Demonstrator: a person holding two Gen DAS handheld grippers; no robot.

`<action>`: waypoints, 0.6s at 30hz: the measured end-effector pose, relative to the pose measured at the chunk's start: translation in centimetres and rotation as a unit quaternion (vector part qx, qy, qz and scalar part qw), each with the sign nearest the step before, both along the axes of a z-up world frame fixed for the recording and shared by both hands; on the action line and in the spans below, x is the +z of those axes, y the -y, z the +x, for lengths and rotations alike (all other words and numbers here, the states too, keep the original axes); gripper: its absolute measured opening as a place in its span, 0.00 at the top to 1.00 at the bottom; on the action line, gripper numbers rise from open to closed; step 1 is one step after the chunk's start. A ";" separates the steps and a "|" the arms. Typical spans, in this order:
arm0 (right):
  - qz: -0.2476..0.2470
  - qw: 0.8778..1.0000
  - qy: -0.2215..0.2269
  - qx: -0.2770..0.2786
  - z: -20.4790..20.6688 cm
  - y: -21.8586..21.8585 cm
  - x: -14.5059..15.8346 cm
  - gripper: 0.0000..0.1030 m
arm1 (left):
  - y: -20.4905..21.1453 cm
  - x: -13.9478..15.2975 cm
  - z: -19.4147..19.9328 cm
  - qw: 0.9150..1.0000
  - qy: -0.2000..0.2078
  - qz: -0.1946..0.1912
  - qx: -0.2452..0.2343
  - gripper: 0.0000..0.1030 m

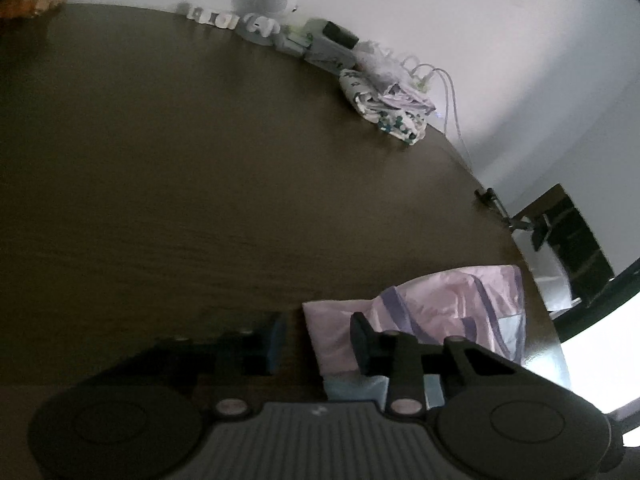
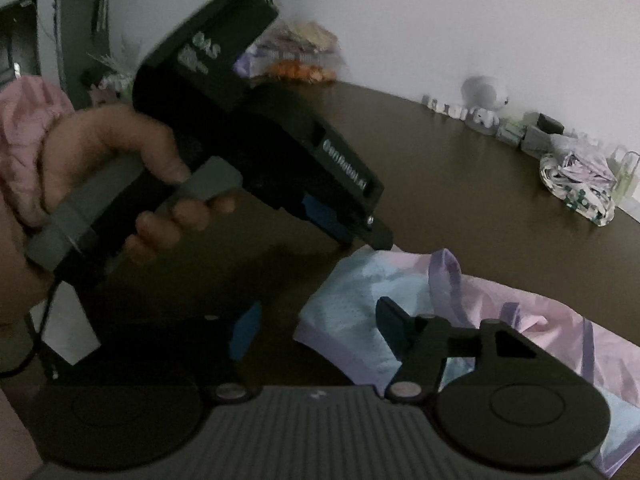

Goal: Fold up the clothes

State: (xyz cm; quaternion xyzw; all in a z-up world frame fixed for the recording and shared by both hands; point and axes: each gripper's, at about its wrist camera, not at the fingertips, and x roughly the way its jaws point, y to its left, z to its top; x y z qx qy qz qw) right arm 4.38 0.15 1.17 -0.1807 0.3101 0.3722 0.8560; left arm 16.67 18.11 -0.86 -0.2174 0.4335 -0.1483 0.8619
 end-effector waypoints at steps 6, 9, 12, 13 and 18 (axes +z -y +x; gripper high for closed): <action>-0.037 0.999 0.003 -0.023 0.3 -1.8 -1.2 0.52 | -0.4 -0.6 0.7 1.000 -0.006 -0.025 -0.011 0.69; -0.052 0.998 0.007 -0.035 0.1 -2.4 -1.4 0.54 | -0.5 -0.6 0.8 0.999 -0.005 -0.028 -0.014 0.69; -0.061 0.997 0.013 -0.045 -0.2 -2.8 -1.4 0.61 | -0.4 -0.7 0.7 0.999 -0.005 -0.028 -0.016 0.75; -0.063 0.997 0.015 -0.049 -0.2 -2.9 -1.4 0.62 | -0.4 -0.8 0.7 0.999 -0.006 -0.030 -0.016 0.77; -0.060 0.997 0.016 -0.050 -0.4 -3.0 -1.5 0.65 | -0.5 -1.2 0.8 0.999 -0.010 -0.046 -0.011 0.85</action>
